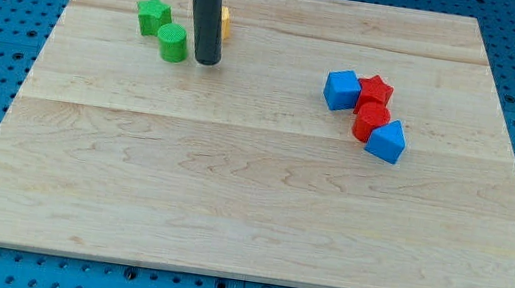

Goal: Push both the yellow blocks slightly to the top right side of the board

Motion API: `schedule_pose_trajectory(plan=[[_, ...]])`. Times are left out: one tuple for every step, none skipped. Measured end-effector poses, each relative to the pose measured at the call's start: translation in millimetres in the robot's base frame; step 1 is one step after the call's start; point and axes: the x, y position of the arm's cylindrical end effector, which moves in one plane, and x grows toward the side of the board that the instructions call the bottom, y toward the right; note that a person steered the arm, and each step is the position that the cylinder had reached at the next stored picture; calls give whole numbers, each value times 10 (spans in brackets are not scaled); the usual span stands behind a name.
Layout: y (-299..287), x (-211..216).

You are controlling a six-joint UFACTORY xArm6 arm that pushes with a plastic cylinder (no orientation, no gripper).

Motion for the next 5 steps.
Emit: schedule_pose_trajectory(plan=[[0, -302], [-6, -307], [-172, -392], [-228, -427], [-234, -482]])
